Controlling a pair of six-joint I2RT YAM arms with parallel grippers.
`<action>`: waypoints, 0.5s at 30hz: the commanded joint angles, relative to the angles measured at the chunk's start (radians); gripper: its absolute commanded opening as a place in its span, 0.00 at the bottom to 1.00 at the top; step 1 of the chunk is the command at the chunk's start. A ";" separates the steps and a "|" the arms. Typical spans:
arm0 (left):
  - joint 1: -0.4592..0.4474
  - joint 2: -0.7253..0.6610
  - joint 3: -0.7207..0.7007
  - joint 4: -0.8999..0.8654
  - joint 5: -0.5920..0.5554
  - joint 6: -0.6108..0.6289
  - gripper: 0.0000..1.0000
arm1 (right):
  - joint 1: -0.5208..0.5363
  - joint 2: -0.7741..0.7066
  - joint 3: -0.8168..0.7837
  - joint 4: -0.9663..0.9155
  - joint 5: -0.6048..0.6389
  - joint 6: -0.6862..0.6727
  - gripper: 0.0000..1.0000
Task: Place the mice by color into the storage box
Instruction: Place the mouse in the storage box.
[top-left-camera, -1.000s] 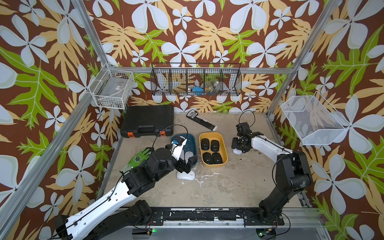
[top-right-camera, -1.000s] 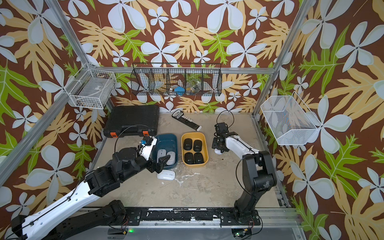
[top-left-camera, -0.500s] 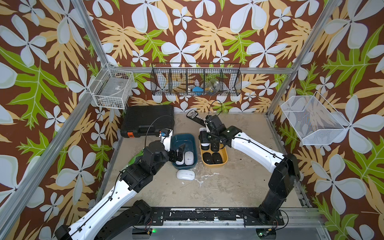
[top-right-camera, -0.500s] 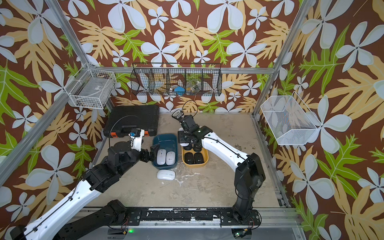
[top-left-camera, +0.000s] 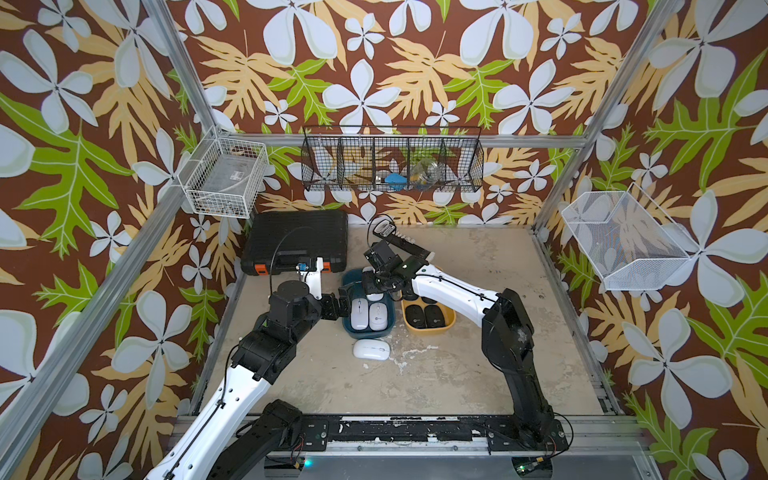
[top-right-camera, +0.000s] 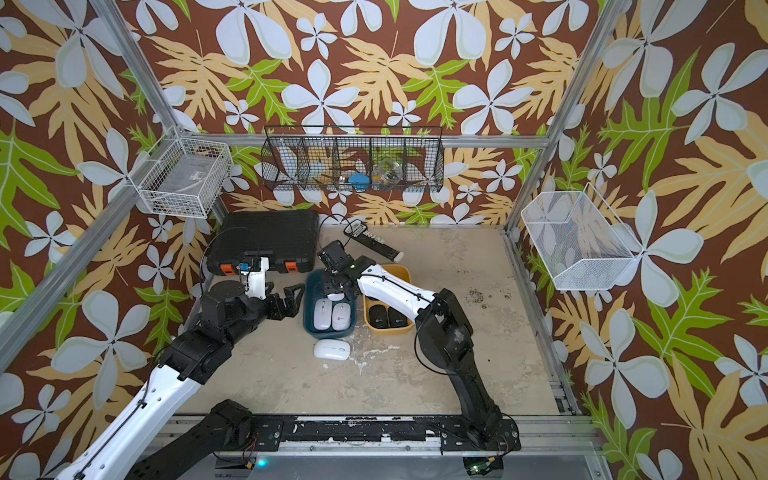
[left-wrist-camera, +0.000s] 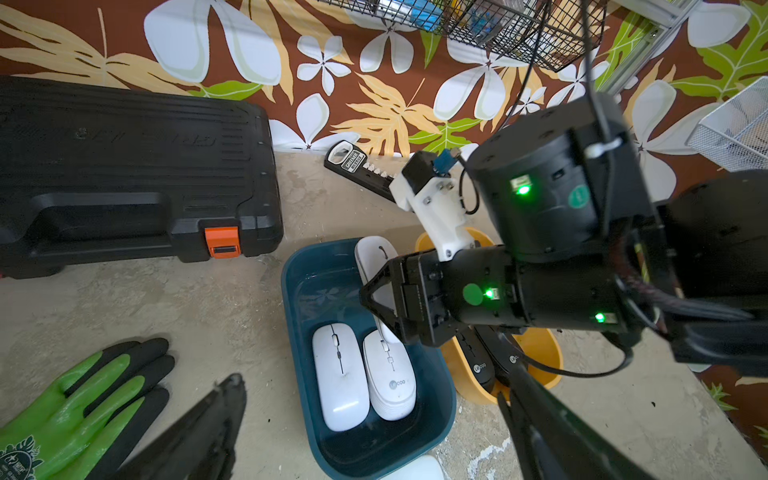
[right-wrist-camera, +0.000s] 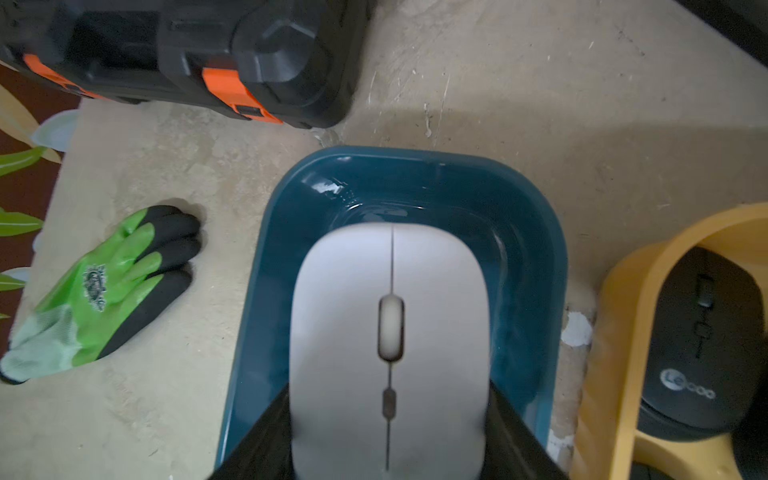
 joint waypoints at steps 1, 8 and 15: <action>0.001 -0.003 -0.006 0.005 0.011 -0.004 1.00 | 0.006 0.023 0.009 0.033 0.058 0.017 0.40; 0.001 -0.017 -0.033 0.011 0.023 -0.004 1.00 | 0.006 0.078 0.019 0.062 0.105 0.017 0.40; 0.001 -0.029 -0.048 0.008 0.022 -0.001 1.00 | 0.006 0.149 0.058 0.067 0.131 0.034 0.40</action>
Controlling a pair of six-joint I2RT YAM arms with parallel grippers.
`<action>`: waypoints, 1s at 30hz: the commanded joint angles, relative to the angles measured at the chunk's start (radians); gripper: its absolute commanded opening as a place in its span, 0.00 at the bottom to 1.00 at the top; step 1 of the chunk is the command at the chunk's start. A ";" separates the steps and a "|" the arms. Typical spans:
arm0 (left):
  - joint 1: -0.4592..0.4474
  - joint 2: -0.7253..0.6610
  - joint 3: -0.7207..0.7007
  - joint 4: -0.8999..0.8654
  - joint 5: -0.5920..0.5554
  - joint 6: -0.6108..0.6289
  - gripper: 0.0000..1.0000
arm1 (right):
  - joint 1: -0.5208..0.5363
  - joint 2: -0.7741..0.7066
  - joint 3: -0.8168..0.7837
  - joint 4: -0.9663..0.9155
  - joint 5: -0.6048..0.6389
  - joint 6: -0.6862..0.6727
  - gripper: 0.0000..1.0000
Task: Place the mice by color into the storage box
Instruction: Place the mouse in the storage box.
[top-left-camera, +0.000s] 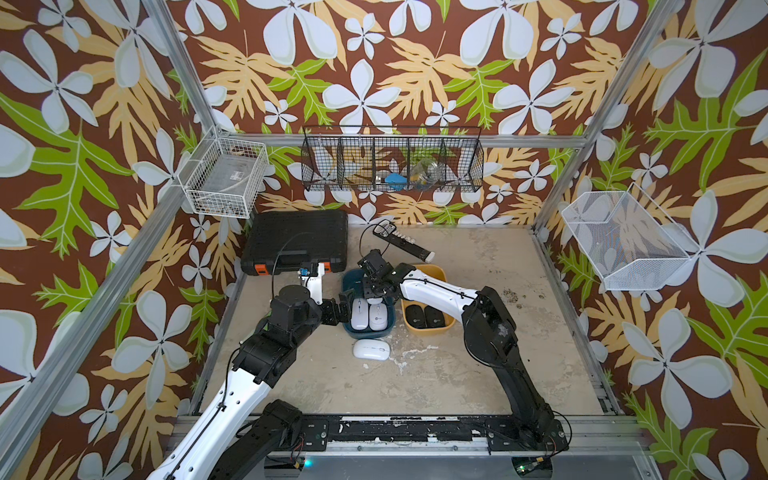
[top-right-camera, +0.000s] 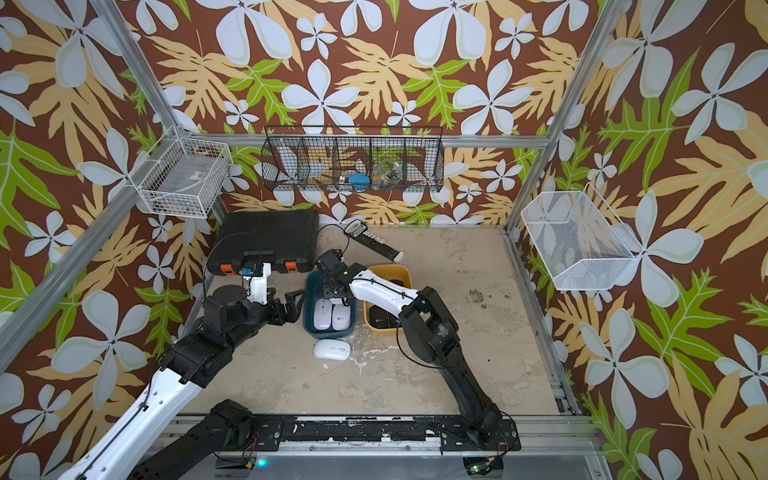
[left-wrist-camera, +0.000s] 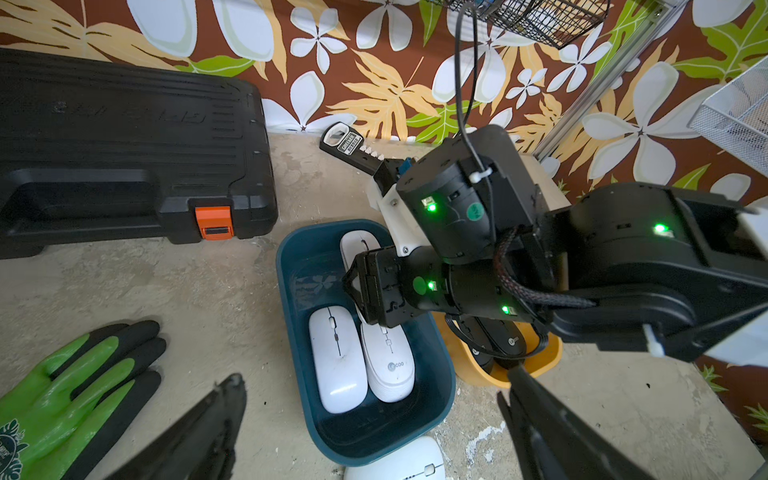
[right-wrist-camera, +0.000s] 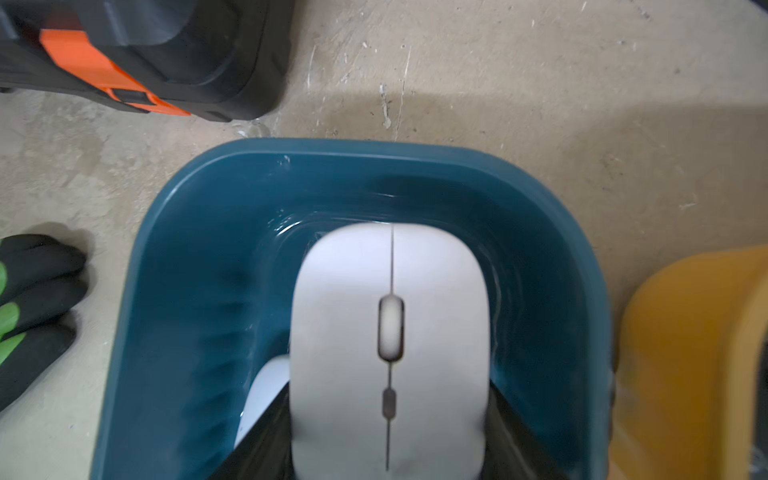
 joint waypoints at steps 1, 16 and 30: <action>0.000 -0.007 -0.005 0.012 0.003 0.005 1.00 | 0.002 0.024 0.018 0.024 0.035 0.018 0.40; 0.001 -0.022 -0.033 0.016 0.003 0.013 1.00 | 0.002 0.081 0.031 0.000 0.109 0.027 0.48; 0.001 -0.042 -0.044 0.012 0.025 -0.003 1.00 | 0.018 -0.004 0.013 0.005 0.091 0.087 0.73</action>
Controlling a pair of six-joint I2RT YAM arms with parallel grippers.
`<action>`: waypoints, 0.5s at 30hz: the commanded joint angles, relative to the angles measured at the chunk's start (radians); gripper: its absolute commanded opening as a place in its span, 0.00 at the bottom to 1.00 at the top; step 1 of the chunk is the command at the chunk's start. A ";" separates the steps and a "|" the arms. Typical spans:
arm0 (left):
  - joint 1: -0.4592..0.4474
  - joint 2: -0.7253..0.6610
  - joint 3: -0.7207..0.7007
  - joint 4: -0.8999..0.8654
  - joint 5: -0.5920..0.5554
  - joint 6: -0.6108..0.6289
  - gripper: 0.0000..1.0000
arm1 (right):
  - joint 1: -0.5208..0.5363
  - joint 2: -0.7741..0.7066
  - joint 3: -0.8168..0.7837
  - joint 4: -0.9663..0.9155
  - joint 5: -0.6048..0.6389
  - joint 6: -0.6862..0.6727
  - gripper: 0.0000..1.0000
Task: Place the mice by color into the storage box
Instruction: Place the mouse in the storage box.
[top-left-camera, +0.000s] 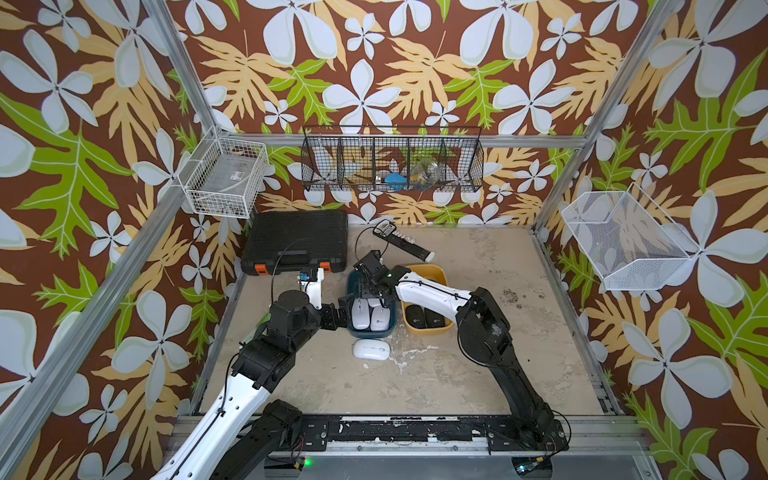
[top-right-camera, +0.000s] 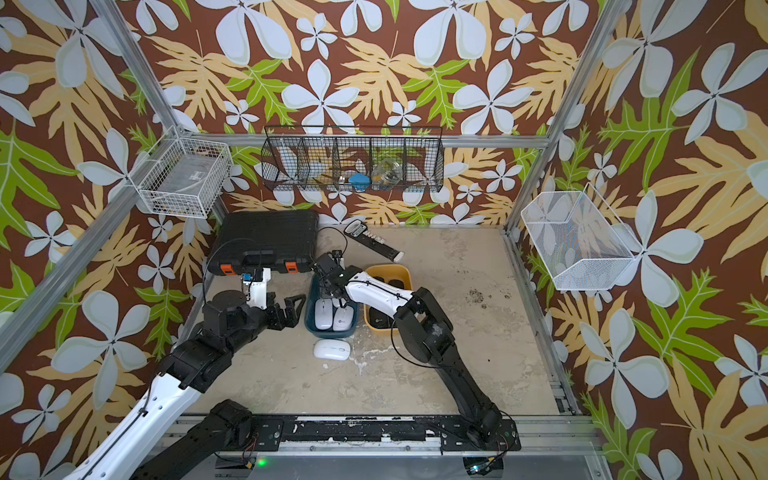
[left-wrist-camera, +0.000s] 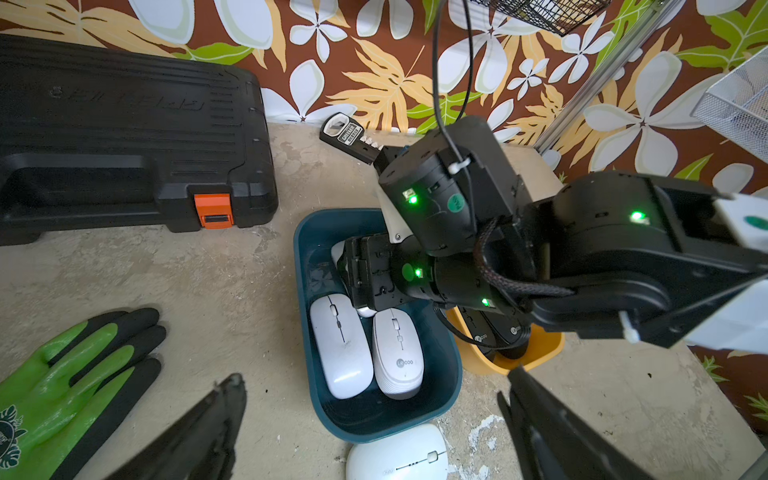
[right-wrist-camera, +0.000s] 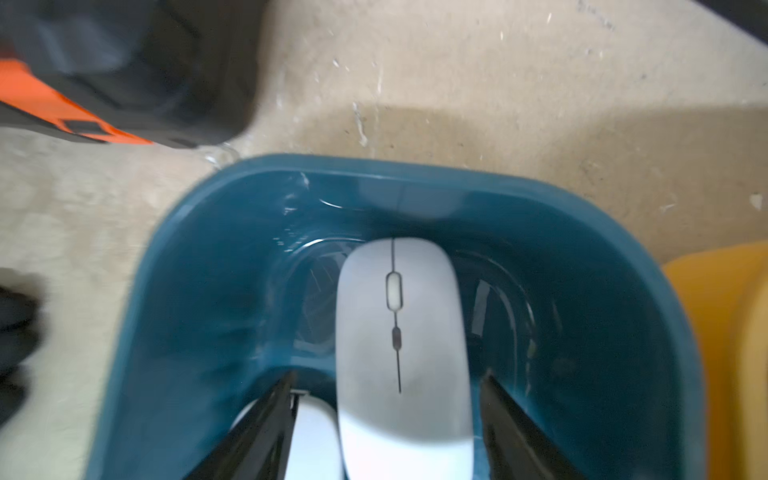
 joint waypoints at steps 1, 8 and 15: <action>0.001 -0.008 -0.005 0.014 0.017 -0.003 1.00 | 0.003 -0.029 -0.016 0.007 0.006 0.030 0.73; 0.000 -0.022 -0.015 0.011 0.025 -0.010 1.00 | 0.015 -0.088 -0.065 0.038 -0.024 0.039 0.69; 0.001 -0.031 -0.026 0.015 0.030 -0.017 1.00 | 0.008 -0.101 -0.133 0.206 -0.210 0.016 0.14</action>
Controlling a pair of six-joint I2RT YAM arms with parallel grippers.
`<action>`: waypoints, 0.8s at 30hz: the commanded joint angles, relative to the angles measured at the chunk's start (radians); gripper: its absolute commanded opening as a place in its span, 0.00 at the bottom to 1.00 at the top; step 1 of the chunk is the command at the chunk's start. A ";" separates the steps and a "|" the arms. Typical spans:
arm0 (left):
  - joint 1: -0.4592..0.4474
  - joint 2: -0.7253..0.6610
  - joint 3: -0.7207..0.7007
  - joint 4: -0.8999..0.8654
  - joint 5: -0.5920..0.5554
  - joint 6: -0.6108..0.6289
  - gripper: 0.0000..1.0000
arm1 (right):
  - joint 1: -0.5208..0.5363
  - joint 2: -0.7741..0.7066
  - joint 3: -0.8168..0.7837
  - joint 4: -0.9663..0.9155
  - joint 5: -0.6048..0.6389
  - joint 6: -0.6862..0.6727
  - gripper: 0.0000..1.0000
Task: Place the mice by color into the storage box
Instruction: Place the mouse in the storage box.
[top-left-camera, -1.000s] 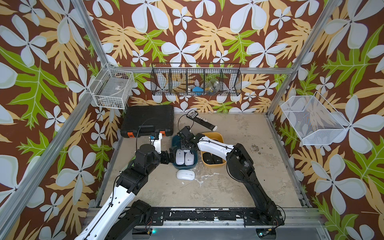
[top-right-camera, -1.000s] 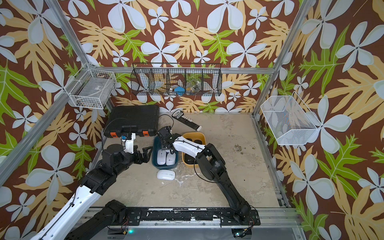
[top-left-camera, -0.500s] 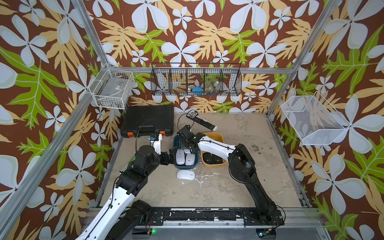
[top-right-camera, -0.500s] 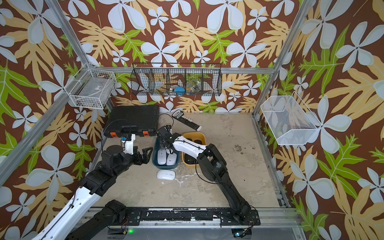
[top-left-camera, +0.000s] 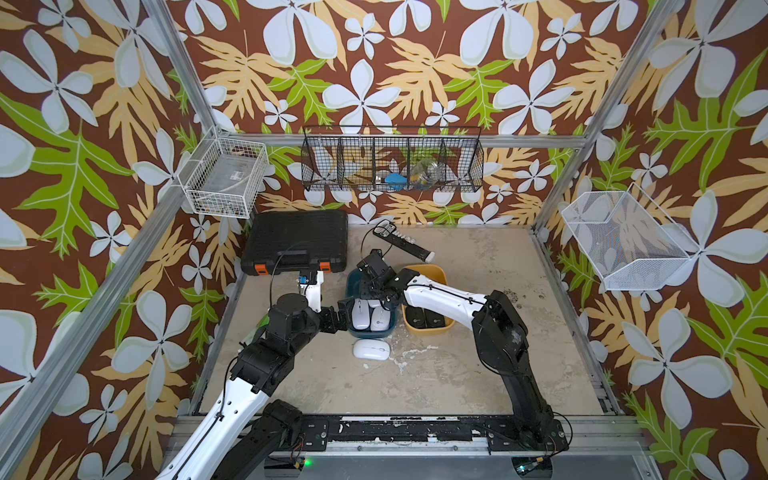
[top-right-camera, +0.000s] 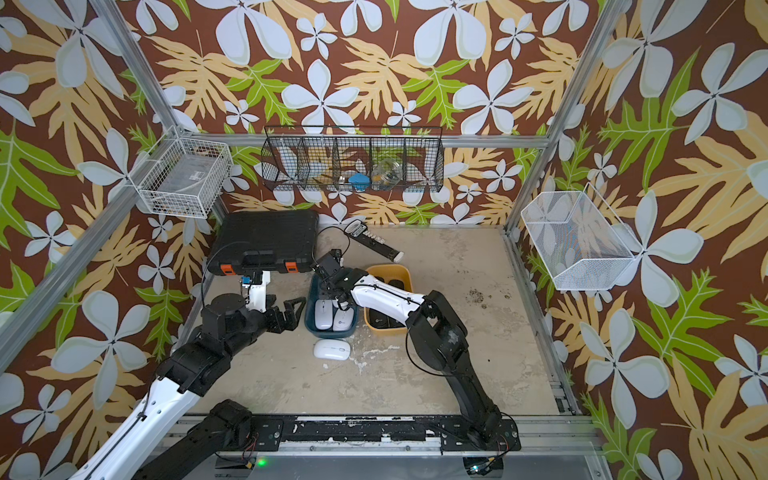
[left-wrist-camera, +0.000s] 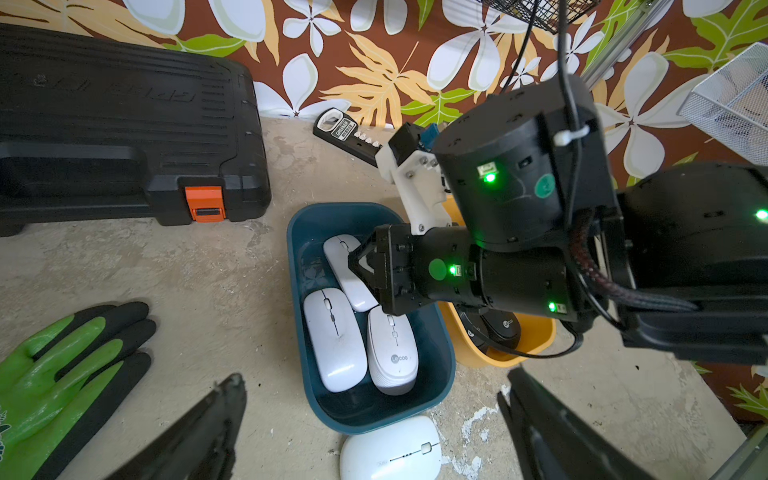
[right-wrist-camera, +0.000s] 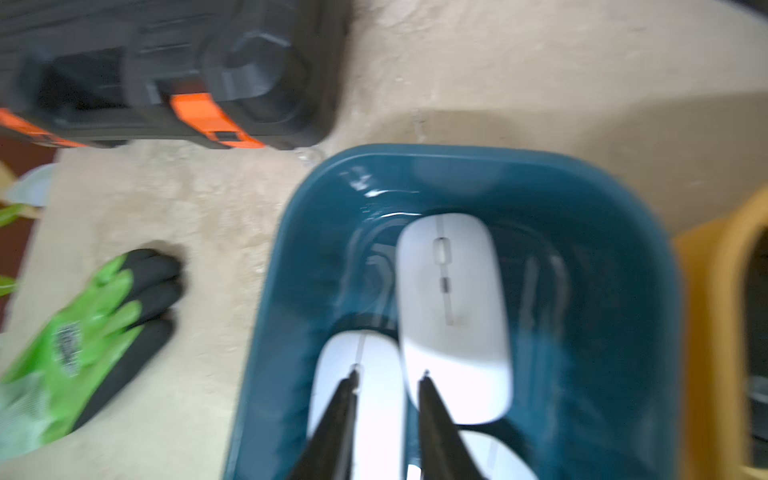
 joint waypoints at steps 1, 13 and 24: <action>0.000 -0.004 -0.003 0.016 0.006 -0.006 1.00 | -0.008 0.054 0.052 0.049 -0.114 -0.024 0.12; 0.001 -0.003 -0.016 0.017 0.011 -0.010 1.00 | -0.033 0.232 0.227 -0.031 -0.140 -0.024 0.08; 0.001 -0.004 -0.028 0.017 0.009 -0.011 1.00 | -0.050 0.257 0.227 -0.065 -0.066 -0.023 0.09</action>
